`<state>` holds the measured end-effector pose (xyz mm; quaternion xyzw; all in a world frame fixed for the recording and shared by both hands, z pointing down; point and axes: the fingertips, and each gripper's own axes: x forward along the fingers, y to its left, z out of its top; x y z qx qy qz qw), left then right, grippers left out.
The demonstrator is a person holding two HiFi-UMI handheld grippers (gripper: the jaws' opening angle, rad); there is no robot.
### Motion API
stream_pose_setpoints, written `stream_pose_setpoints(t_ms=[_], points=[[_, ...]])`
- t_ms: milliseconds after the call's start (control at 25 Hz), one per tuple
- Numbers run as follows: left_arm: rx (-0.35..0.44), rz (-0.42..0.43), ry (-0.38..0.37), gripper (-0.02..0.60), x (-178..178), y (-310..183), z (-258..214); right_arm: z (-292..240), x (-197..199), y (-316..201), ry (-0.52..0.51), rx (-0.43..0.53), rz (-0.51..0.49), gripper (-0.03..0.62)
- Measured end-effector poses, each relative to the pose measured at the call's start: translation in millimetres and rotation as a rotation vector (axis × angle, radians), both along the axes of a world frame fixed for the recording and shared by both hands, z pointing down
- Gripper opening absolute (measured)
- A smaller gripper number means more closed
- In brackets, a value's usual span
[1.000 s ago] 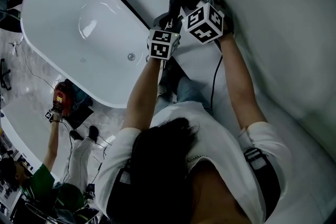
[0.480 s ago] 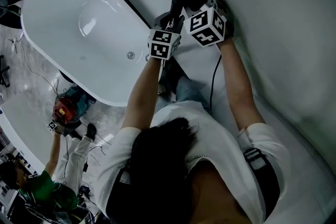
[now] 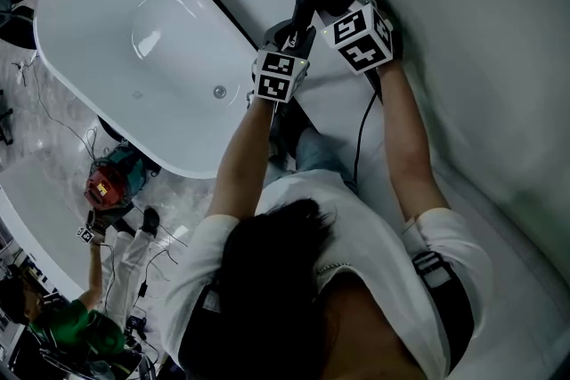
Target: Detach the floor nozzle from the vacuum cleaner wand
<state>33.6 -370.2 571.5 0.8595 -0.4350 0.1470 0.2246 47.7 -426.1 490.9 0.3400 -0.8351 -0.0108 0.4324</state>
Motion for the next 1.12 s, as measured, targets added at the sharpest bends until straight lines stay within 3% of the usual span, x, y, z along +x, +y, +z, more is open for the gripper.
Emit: stream_pose_setpoints(t_ms=[280,440,600,920,1120], points=[[-0.005,-0.003,0.017,0.138,5,1,15,10,7,2,-0.007,0.027,0.036,0.215],[-0.027,-0.036,0.003,0.138,-9,4,19,-61,23,-22,-0.236,0.104,0.160,0.215],[-0.047,-0.040,-0.003,0.138,-10,7,21,-120,20,-33,-0.248,0.195,0.110,0.215],[-0.034,-0.034,-0.014,0.138,-8,28,27,-111,20,6,-0.283,0.191,0.132,0.215],[-0.051,-0.036,-0.031,0.138,-9,15,34,-102,18,9,-0.355,0.150,0.154,0.215]])
